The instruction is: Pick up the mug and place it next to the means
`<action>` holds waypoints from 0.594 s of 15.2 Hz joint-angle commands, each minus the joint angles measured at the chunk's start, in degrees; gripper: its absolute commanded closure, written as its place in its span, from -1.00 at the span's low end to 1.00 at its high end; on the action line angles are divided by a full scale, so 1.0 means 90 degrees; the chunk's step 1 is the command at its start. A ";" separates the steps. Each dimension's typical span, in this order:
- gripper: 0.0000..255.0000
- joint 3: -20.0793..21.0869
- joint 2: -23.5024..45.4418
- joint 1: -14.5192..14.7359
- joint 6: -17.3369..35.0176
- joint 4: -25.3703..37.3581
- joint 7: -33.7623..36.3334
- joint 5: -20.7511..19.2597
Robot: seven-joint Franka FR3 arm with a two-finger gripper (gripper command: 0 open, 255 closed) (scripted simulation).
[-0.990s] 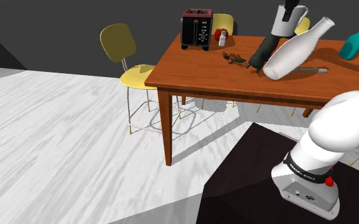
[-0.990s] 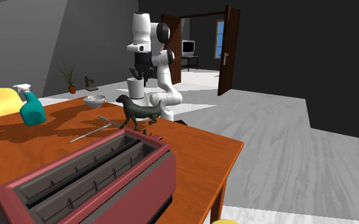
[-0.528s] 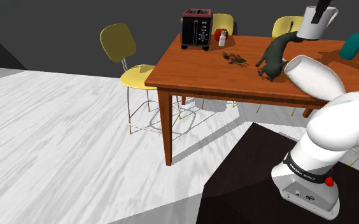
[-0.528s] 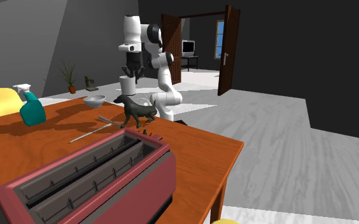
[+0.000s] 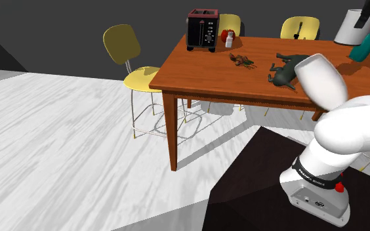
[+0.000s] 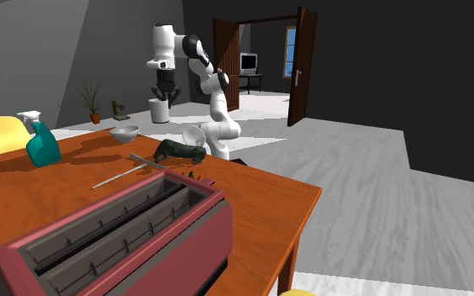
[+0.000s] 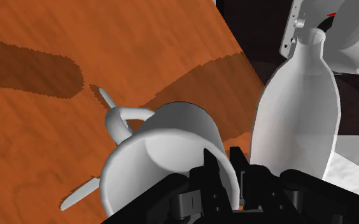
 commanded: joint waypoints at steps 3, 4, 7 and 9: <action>1.00 -0.0077 -0.0194 -0.0053 0.0192 -0.0373 0.0002 -0.0095; 1.00 -0.0093 -0.0243 -0.0066 0.0256 -0.0485 0.0017 -0.0114; 1.00 -0.0147 -0.0384 -0.0105 0.0446 -0.0816 0.0058 -0.0176; 1.00 -0.0187 -0.0474 -0.0132 0.0572 -0.1031 0.0084 -0.0220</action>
